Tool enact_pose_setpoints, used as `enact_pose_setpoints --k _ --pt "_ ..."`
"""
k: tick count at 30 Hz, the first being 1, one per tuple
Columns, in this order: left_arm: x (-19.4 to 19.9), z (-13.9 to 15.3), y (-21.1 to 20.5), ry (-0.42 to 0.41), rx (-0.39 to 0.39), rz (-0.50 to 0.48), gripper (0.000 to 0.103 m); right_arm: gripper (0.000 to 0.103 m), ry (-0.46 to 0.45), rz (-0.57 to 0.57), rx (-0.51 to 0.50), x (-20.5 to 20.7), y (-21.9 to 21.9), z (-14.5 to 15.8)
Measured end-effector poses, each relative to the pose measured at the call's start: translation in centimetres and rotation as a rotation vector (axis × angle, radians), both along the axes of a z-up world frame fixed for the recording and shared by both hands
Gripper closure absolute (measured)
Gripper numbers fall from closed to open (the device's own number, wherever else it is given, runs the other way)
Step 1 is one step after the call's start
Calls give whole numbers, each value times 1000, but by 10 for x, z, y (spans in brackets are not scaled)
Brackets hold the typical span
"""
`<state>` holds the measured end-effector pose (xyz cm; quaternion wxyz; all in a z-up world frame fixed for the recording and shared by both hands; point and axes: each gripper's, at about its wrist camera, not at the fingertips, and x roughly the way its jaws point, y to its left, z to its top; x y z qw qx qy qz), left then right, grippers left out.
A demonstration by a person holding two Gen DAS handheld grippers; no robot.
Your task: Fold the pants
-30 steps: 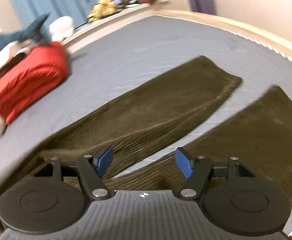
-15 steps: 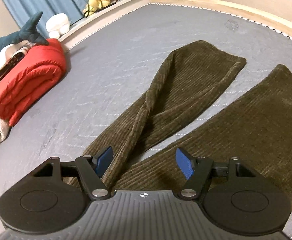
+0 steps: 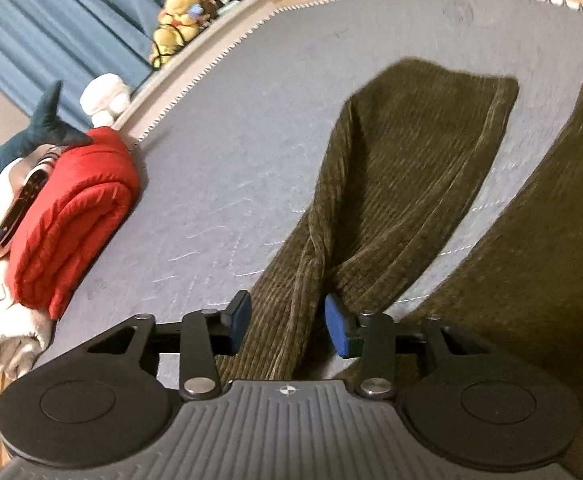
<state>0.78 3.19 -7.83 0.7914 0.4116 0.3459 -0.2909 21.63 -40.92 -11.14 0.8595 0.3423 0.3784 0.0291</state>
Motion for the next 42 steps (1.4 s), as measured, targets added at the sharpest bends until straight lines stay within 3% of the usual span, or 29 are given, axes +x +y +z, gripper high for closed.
enact_pose_setpoints --k 3,9,11,12,16,21,25,27,29,32,34,35,37,38,39,42 --pt "2 3 9 -2 -13 8 87 54 36 -31 13 13 2 -14" --pt "-2 26 23 -34 -74 28 91 55 62 -46 7 31 11 -33" --pt "-3 36 29 -49 -106 46 91 75 47 -53 -5 33 12 -33" --pt "-3 42 33 -56 -122 54 91 93 39 -56 -9 33 12 -31" --pt "-9 58 44 -88 -179 73 91 96 -32 -44 -29 22 7 -13" --pt "-23 71 63 -91 -261 52 92 97 -124 -26 -71 -26 -1 37" --pt "-46 80 86 -32 -330 -9 92 97 -156 -4 -201 -98 2 79" --pt "-57 79 97 24 -343 -35 92 97 -144 14 -256 -139 7 86" --pt "-61 75 104 100 -337 -39 91 97 -66 32 -298 -171 11 76" --pt "-60 64 106 250 -293 -45 81 92 114 82 -299 -189 8 42" --pt "-62 74 107 207 -330 -51 79 91 164 15 -243 -190 -11 29" --pt "-57 83 110 199 -384 -34 76 88 147 -26 -225 -189 -21 31" --pt "-49 102 120 163 -527 21 63 61 72 -113 -224 -181 -42 43" --pt "-45 111 124 118 -578 66 58 55 38 -145 -238 -176 -50 50" --pt "-40 114 126 83 -597 116 50 51 9 -161 -253 -167 -57 55" --pt "-19 112 133 46 -593 333 49 49 -53 -191 -293 -138 -74 59"
